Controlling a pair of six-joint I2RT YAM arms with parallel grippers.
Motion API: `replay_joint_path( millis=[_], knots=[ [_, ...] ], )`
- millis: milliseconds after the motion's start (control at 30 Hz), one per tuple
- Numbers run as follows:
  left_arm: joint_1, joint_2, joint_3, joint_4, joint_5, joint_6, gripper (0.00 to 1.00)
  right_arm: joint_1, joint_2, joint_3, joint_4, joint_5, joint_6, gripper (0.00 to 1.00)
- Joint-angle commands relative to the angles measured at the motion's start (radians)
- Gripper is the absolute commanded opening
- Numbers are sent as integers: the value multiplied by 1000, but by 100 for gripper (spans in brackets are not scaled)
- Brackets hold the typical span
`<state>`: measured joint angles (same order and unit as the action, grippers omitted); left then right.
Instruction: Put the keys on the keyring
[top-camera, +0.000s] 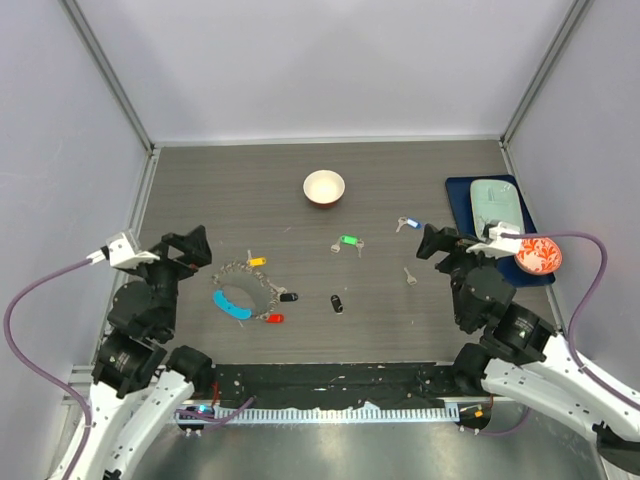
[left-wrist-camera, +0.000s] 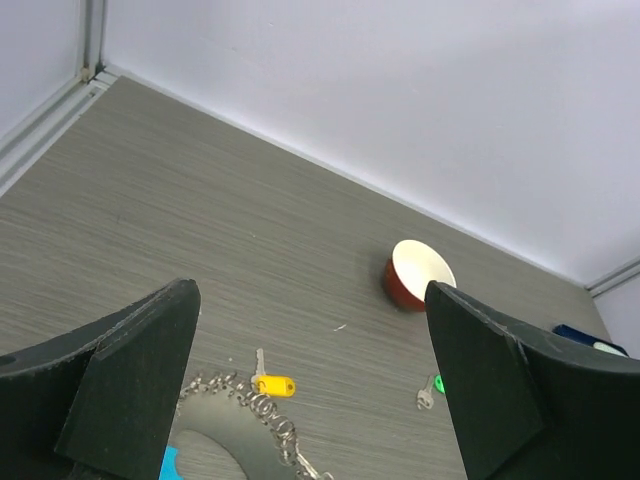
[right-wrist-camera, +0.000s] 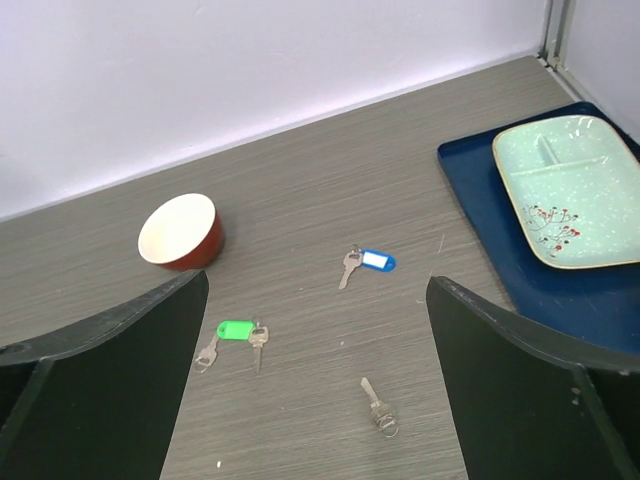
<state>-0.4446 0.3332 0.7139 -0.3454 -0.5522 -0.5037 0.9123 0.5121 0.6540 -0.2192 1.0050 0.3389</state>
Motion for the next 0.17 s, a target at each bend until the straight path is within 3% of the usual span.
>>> replay_joint_path(
  millis=[0, 133],
  knots=[
    [3, -42, -31, -9, -20, 30, 100, 0, -12, -10, 9, 57, -14, 98],
    [3, -43, -27, -13, -23, 42, 100, 0, -4, -8, 7, 58, -14, 98]
  ],
)
